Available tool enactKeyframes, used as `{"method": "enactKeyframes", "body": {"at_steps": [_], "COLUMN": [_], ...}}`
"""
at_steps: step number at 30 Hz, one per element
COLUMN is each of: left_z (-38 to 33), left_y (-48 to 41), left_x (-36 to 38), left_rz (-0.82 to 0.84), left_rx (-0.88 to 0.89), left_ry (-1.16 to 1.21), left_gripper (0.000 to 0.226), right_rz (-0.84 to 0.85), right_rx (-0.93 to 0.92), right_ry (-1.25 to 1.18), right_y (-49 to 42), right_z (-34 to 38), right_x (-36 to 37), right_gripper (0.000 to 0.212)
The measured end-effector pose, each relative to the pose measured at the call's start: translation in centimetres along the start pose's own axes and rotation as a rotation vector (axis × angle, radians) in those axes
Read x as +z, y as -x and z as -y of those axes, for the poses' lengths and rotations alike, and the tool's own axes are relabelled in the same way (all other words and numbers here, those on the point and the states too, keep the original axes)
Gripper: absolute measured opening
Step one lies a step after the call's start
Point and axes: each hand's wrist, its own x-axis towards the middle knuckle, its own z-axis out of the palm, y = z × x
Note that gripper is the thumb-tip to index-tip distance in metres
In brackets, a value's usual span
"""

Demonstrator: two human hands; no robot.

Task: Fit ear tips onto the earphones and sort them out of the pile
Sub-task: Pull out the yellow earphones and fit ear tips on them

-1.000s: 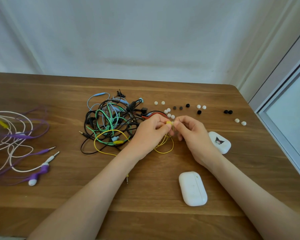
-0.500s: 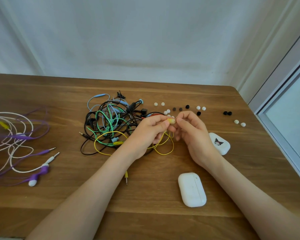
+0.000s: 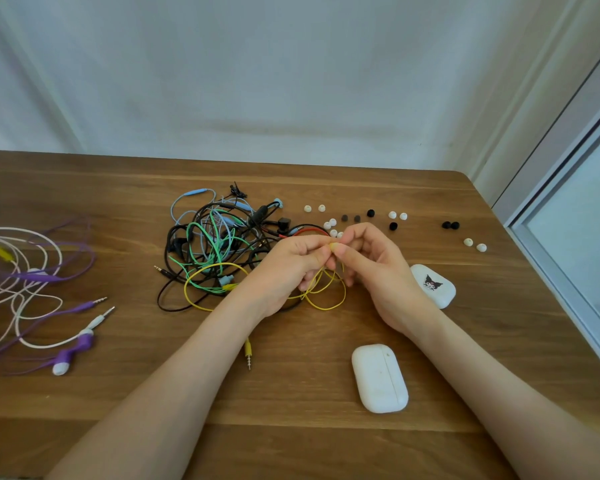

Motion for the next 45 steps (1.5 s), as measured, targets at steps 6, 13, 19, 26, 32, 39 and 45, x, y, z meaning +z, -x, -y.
{"method": "enactKeyframes", "body": {"at_steps": [6, 13, 19, 26, 32, 39, 45], "left_z": [-0.8, -5.7, -9.2, -10.1, -9.2, -6.1, -3.9], "left_y": [0.3, 2.1, 5.1, 9.0, 12.7, 16.6, 17.0], "left_x": [0.1, -1.0, -3.7, -7.5, -13.0, -19.9, -22.1], "left_rz": [0.017, 0.094, 0.038, -0.162, -0.614, -0.829, -0.754], "left_rx": [0.003, 0.125, 0.18, 0.251, 0.245, 0.163, -0.014], "left_ry": [0.126, 0.375, 0.348, 0.286, -0.121, -0.426, -0.826], "left_gripper": [0.023, 0.011, 0.035, 0.042, 0.037, 0.017, 0.004], "right_rz": [0.003, 0.333, 0.308, 0.598, 0.583, 0.595, 0.922], "right_rx": [-0.012, -0.153, -0.122, 0.085, 0.117, -0.018, 0.014], "right_ry": [-0.071, 0.59, 0.617, 0.253, 0.034, 0.605, 1.451], "right_y": [-0.1, 0.2, -0.6, -1.8, -4.0, -5.5, -4.9], "right_z": [-0.1, -0.4, 0.9, 3.6, 3.8, 3.2, 3.4], "right_x": [-0.6, 0.5, 3.7, 11.7, 19.5, 24.0, 22.8], "right_gripper": [0.02, 0.086, 0.037, 0.031, 0.006, 0.045, 0.02]}}
